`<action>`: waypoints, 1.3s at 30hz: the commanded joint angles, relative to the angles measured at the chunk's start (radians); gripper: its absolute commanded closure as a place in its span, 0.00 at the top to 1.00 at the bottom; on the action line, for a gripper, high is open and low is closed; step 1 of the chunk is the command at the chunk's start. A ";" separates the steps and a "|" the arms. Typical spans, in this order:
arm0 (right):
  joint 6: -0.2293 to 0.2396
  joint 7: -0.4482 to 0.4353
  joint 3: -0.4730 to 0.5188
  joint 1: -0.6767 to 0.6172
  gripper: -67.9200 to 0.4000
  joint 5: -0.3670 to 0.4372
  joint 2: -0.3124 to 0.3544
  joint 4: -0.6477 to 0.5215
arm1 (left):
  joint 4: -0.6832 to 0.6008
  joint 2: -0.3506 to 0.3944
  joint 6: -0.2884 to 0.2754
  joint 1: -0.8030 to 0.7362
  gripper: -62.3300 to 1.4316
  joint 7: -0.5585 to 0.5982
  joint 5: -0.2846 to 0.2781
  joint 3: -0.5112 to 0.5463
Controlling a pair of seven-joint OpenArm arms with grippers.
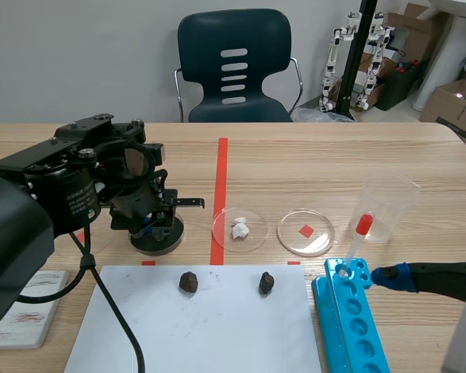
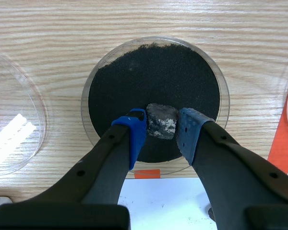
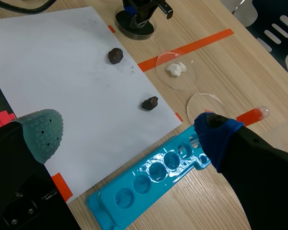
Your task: Lower the mineral onto the iron filings and hold still
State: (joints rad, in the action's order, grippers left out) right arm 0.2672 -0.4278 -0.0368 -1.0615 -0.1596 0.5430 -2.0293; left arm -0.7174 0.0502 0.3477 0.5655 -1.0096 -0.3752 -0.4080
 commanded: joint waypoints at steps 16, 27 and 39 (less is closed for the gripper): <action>-0.005 -0.015 0.003 0.000 0.84 0.010 0.000 -0.027 | -0.325 0.076 0.005 -0.121 0.20 0.000 -0.006 0.005; -0.005 -0.015 0.003 0.000 0.84 0.010 0.000 -0.027 | -0.836 0.214 -0.002 -0.439 0.20 0.146 -0.012 0.121; -0.005 -0.015 0.003 0.000 0.84 0.010 0.000 -0.027 | -1.251 0.317 -0.192 -0.898 0.20 0.437 -0.055 0.283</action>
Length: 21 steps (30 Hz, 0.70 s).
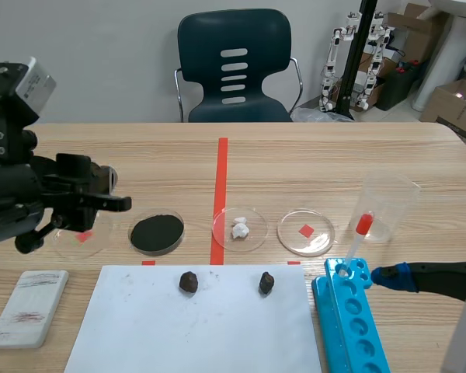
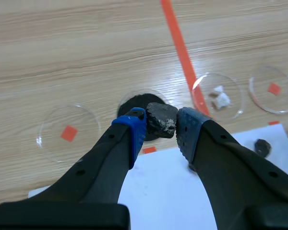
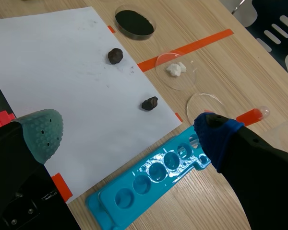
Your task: Lower the mineral onto the iron filings and hold still
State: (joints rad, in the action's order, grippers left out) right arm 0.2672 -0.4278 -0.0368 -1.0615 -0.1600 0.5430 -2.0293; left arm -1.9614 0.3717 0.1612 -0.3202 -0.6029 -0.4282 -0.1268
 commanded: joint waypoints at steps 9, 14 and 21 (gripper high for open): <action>-0.005 -0.015 0.003 0.000 0.84 0.010 0.000 -0.027 | -0.170 -0.005 -0.162 -0.337 0.20 0.253 0.019 0.062; -0.005 -0.015 0.003 0.000 0.84 0.010 0.000 -0.027 | -0.203 -0.005 -0.241 -0.455 0.20 0.322 0.086 0.068; -0.005 -0.015 0.003 0.000 0.84 0.010 0.000 -0.027 | -0.206 -0.005 -0.292 -0.538 0.20 0.386 0.187 0.068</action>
